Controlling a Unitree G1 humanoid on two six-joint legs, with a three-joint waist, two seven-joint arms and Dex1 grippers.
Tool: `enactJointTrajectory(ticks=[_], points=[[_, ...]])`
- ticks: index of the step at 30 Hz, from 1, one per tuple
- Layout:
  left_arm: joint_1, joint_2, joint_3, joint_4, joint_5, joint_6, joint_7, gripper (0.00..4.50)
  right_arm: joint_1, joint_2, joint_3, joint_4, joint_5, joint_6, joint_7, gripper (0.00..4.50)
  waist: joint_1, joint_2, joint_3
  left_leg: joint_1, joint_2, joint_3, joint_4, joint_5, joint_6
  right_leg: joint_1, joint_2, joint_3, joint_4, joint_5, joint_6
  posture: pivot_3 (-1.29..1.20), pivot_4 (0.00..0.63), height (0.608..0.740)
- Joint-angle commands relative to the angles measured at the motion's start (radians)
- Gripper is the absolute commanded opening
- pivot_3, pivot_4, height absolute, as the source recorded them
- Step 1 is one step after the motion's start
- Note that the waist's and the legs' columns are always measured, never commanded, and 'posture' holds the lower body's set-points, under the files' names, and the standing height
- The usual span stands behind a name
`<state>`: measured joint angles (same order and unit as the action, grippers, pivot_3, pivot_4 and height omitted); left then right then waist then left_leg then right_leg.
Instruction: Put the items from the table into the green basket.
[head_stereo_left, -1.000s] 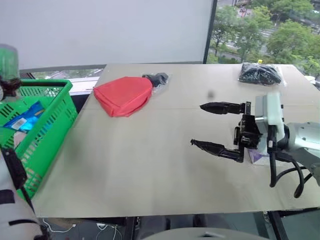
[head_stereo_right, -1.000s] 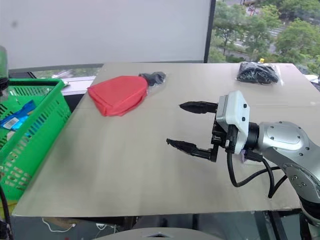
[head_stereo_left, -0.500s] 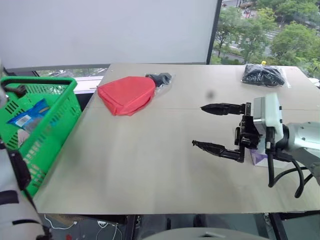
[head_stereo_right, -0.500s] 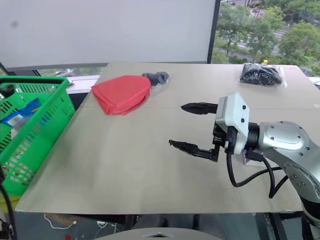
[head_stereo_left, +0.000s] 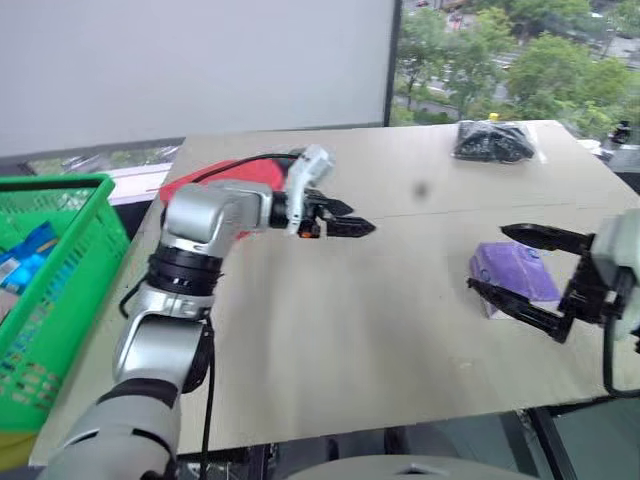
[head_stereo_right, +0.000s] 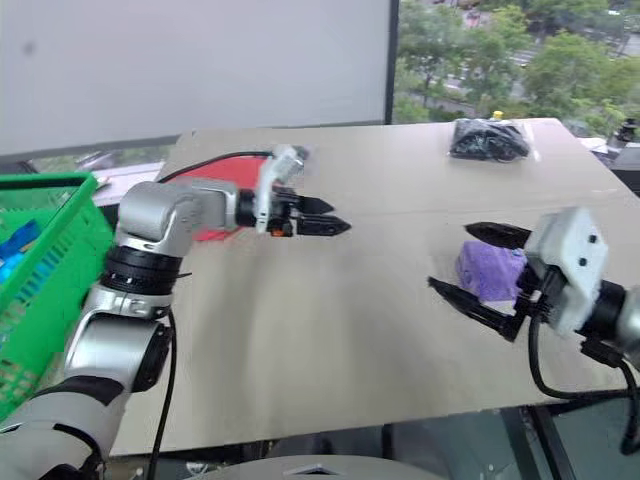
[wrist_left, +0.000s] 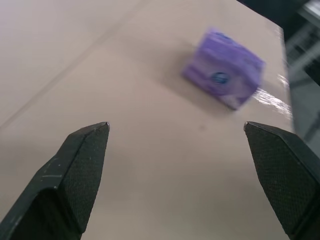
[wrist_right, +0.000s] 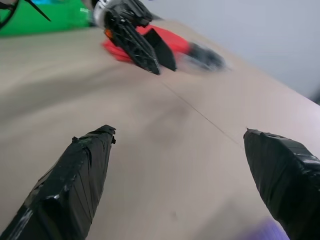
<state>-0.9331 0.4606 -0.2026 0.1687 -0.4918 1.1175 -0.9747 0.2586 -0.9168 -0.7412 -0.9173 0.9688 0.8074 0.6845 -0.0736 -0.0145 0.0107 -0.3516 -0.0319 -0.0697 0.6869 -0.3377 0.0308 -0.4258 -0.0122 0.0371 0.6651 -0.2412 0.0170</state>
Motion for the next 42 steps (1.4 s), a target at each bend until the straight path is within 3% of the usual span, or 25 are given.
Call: enactJointTrajectory(ticks=[1,6,12,15,21,24,32,38,42], points=[[-0.053,-0.101,-0.088,0.063,0.027,-0.033,-0.011,4.43,0.133,0.03,-0.209,-0.094,0.052,0.019,0.005,4.5,-0.02,0.004,0.0,0.006,0.001,0.001,0.0,0.0,0.0,0.006,0.001,0.001,-0.001,0.0,0.0,-0.35,0.0,0.74],[-0.174,-0.29,-0.117,0.4,0.119,-0.162,0.034,4.43,0.317,0.049,-0.314,-0.13,0.113,-0.035,-0.017,4.5,-0.1,0.005,0.006,0.027,0.002,0.008,-0.002,-0.001,0.001,0.027,0.012,0.008,-0.005,-0.005,0.009,-0.43,0.0,0.74],[-0.334,-0.486,0.073,0.756,0.093,-0.083,0.221,4.43,0.532,0.035,-0.393,-0.13,0.195,-0.171,-0.071,4.5,-0.215,0.008,0.009,0.027,0.003,0.011,-0.003,-0.003,0.005,0.028,0.013,0.013,-0.008,-0.007,0.012,-0.5,0.0,0.74],[-0.372,-0.54,0.13,0.839,0.106,-0.081,0.304,4.43,0.629,0.032,-0.408,-0.13,0.212,-0.249,-0.091,4.5,-0.259,0.008,0.01,0.026,0.002,0.012,-0.003,-0.006,0.01,0.028,0.011,0.014,-0.009,-0.011,0.018,-0.52,0.0,0.74],[-0.354,-0.654,0.089,0.877,0.223,-0.184,0.419,4.43,0.756,-0.008,-0.398,-0.13,0.237,-0.391,-0.16,4.5,-0.332,0.006,0.011,0.026,-0.001,0.014,-0.003,-0.009,0.014,0.029,0.001,0.015,-0.013,-0.012,0.024,-0.55,0.0,0.74],[-0.37,-0.664,0.132,0.848,0.206,-0.187,0.444,4.43,0.812,-0.028,-0.398,-0.13,0.237,-0.449,-0.179,4.5,-0.365,0.006,0.011,0.026,-0.001,0.013,-0.003,-0.01,0.014,0.03,0.001,0.015,-0.016,-0.012,0.025,-0.57,0.0,0.74],[-0.458,-0.557,0.292,0.708,0.118,0.035,0.517,4.43,0.921,-0.032,-0.38,-0.13,0.204,-0.577,-0.2,4.5,-0.438,0.001,0.021,0.024,-0.001,0.012,-0.005,-0.01,0.015,0.03,0.0,0.012,-0.02,-0.011,0.027,-0.57,0.0,0.74],[-0.444,-0.566,0.411,0.703,0.105,0.134,0.68,4.43,0.969,-0.031,-0.338,-0.13,0.154,-0.651,-0.215,4.5,-0.439,0.0,0.022,0.024,-0.002,0.011,-0.005,-0.01,0.015,0.031,-0.002,0.011,-0.021,-0.011,0.027,-0.57,0.0,0.74],[-0.406,-0.582,0.398,0.687,0.124,0.118,0.706,4.43,1.012,-0.017,-0.302,-0.13,0.11,-0.707,-0.215,4.5,-0.437,0.0,0.022,0.024,-0.002,0.01,-0.005,-0.01,0.014,0.031,-0.002,0.01,-0.021,-0.011,0.027,-0.57,0.0,0.74]])
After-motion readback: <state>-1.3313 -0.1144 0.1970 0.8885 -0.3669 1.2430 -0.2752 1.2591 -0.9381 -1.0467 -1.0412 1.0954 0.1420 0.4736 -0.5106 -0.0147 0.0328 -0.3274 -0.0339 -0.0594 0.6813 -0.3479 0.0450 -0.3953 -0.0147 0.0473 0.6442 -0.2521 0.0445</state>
